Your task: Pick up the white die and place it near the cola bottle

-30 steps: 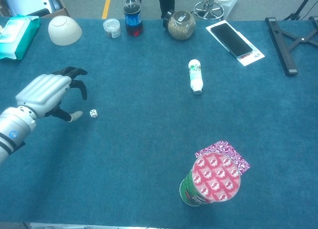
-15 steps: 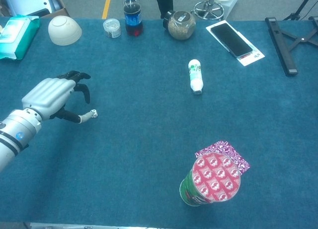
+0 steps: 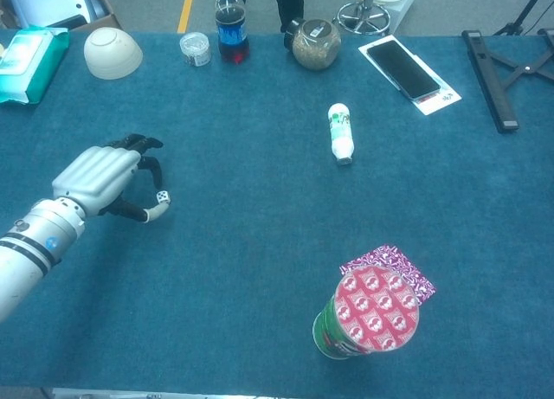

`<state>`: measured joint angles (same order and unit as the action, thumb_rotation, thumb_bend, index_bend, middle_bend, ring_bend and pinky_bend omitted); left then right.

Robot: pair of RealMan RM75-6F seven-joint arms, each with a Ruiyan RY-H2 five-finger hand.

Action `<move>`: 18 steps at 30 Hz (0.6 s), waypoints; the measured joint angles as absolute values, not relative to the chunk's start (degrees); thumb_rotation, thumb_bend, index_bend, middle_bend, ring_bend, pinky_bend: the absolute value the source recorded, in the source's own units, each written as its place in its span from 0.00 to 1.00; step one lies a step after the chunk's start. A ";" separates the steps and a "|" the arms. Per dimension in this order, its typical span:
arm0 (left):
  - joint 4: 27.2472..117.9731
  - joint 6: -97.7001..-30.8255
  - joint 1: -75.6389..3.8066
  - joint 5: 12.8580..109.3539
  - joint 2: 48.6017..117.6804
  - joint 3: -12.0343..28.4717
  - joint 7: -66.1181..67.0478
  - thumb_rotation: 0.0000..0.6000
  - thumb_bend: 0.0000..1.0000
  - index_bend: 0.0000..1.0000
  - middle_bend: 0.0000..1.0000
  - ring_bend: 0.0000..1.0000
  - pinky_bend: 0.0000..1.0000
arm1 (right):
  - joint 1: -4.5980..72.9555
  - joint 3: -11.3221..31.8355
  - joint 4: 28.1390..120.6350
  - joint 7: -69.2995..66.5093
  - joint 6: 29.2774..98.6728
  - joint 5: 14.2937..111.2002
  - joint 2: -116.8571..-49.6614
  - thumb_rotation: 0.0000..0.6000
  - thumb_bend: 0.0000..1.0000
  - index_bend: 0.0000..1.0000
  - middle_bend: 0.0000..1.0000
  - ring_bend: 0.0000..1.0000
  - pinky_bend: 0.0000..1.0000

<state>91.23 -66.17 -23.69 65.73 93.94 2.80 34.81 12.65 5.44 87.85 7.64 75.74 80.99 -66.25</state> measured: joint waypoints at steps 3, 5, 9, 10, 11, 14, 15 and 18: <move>89.88 -65.86 -23.97 65.36 94.79 2.87 34.57 0.70 0.27 0.44 0.10 0.00 0.13 | 12.55 5.40 87.87 7.63 75.84 80.91 -66.19 1.00 0.05 0.39 0.28 0.22 0.49; 89.12 -65.68 -24.17 65.16 95.16 3.00 34.41 0.70 0.27 0.44 0.10 0.00 0.13 | 12.48 5.38 87.89 7.67 75.91 80.87 -66.11 1.00 0.05 0.39 0.28 0.21 0.49; 87.73 -65.29 -24.57 64.55 95.92 3.27 34.04 0.71 0.27 0.44 0.10 0.00 0.13 | 12.32 5.37 87.84 7.54 75.97 80.61 -66.00 1.00 0.05 0.39 0.28 0.21 0.49; 87.57 -65.22 -24.63 64.43 96.04 3.30 33.98 0.71 0.27 0.44 0.10 0.00 0.13 | 12.28 5.36 87.79 7.47 75.96 80.53 -65.99 1.00 0.05 0.39 0.28 0.21 0.49; 87.45 -65.16 -24.69 64.33 96.14 3.31 33.95 0.71 0.27 0.44 0.10 0.00 0.13 | 12.26 5.35 87.74 7.40 75.94 80.48 -65.99 1.00 0.05 0.39 0.28 0.21 0.49; 87.13 -65.01 -24.85 64.15 96.41 3.27 33.87 0.71 0.27 0.44 0.10 0.00 0.13 | 12.18 5.28 87.61 7.21 75.96 80.50 -66.04 1.00 0.05 0.39 0.28 0.21 0.49; 87.03 -64.99 -24.91 64.10 96.47 3.25 33.86 0.73 0.27 0.44 0.10 0.00 0.13 | 12.15 5.25 87.61 7.18 76.00 80.54 -66.03 1.00 0.05 0.39 0.28 0.21 0.49; 86.83 -64.96 -24.99 64.01 96.55 3.27 33.62 0.79 0.27 0.44 0.10 0.00 0.13 | 12.04 5.24 87.68 7.19 76.19 80.56 -65.97 1.00 0.05 0.39 0.28 0.22 0.48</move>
<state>86.83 -64.96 -24.99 64.01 96.55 3.27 33.62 12.04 5.24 87.68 7.19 76.19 80.56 -65.97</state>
